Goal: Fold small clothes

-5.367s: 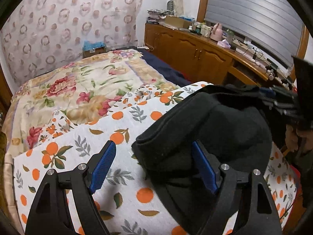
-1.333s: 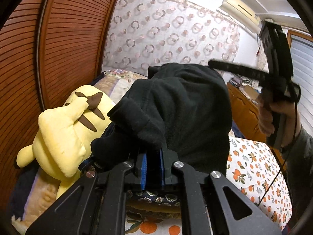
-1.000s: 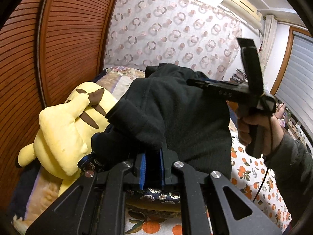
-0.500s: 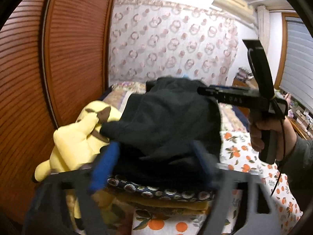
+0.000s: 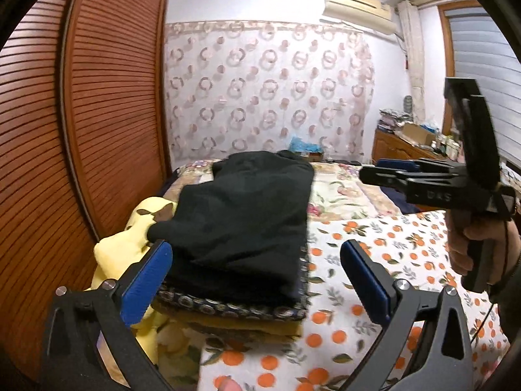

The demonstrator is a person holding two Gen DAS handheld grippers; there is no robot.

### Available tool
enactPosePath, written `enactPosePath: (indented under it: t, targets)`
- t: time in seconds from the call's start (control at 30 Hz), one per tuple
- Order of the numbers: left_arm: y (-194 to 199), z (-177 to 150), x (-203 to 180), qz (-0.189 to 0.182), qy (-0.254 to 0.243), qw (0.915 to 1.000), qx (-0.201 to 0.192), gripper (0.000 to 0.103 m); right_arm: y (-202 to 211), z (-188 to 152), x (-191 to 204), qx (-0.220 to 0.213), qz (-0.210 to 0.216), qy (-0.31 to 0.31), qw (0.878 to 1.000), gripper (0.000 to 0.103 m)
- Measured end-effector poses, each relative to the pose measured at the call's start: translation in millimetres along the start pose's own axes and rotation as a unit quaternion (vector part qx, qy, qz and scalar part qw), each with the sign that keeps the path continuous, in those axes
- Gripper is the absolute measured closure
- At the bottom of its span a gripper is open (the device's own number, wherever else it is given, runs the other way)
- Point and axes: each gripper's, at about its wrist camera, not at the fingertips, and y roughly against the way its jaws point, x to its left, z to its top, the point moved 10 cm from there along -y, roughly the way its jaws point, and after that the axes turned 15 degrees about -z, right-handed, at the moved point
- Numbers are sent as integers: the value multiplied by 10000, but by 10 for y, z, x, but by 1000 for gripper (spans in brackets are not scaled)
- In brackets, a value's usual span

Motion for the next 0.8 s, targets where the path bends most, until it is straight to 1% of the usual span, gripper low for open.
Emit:
enactPosePath:
  t: [0.07, 0.3, 0.5, 0.63, 0.8]
  targets:
    - [-20, -27, -111, -14, -75, 10000, 61, 0, 208, -101, -53, -12, -90, -49, 9999, 40]
    - [-58, -124, -612, -321, -228, 9991, 164, 0, 859, -408, -240, 16, -449, -307, 9985, 21]
    - [-20, -165, -1014, -431, -303, 9984, 184, 0, 1413, -609, -365, 70, -908, -602, 9940, 20]
    - [47, -163, -1312, -761, -300, 9965, 166, 0, 1796, -663, -411, -4, -1244, -804, 9890, 20]
    - [119, -73, -1594, -958, -310, 9949, 117, 0, 2239, -670, -456, -88, -1666, -1022, 9807, 20]
